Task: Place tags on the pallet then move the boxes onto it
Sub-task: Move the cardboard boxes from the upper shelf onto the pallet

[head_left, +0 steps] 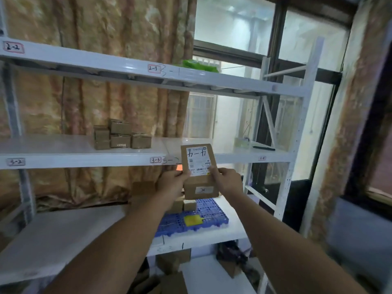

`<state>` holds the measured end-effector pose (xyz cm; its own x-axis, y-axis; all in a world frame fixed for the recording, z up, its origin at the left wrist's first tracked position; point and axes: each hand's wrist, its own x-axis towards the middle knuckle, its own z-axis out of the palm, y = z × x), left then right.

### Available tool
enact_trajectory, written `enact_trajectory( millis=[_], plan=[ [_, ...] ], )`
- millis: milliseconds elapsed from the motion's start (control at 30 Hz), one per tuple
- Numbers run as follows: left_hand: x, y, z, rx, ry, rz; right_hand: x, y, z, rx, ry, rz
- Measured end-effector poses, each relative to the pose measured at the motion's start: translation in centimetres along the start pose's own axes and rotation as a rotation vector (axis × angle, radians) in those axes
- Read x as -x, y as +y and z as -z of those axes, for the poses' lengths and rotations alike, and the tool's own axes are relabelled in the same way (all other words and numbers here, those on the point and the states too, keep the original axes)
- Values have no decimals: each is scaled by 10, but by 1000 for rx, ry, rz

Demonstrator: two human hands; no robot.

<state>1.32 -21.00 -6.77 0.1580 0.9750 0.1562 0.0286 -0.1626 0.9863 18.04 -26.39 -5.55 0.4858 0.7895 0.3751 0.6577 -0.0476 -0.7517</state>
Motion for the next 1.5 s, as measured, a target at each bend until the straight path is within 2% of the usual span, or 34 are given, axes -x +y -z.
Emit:
enact_trajectory(
  millis=[67, 233, 433, 633, 867, 1100, 1367, 1500],
  plan=[
    [7, -13, -16, -17, -46, 89, -1, 30, 7, 49, -83, -33],
    [4, -49, -54, -29, -108, 234, -20, 97, 3, -22, -236, -183],
    [-50, -100, -96, -53, -84, 294, -66, 157, -31, 21, -287, -262],
    [-134, -146, -142, -9, -132, 369, -139, 207, -63, 93, -304, -298],
    [-231, -196, -178, -97, -89, 366, -215, 253, -104, 98, -294, -303],
    [-271, -233, -208, -166, -114, 344, -264, 306, -141, 37, -332, -310],
    [-311, -275, -244, -473, 89, 188, -326, 355, -191, 118, -415, -245],
    [-331, -298, -255, -668, 59, 193, -345, 378, -220, 128, -463, -262]
  ],
)
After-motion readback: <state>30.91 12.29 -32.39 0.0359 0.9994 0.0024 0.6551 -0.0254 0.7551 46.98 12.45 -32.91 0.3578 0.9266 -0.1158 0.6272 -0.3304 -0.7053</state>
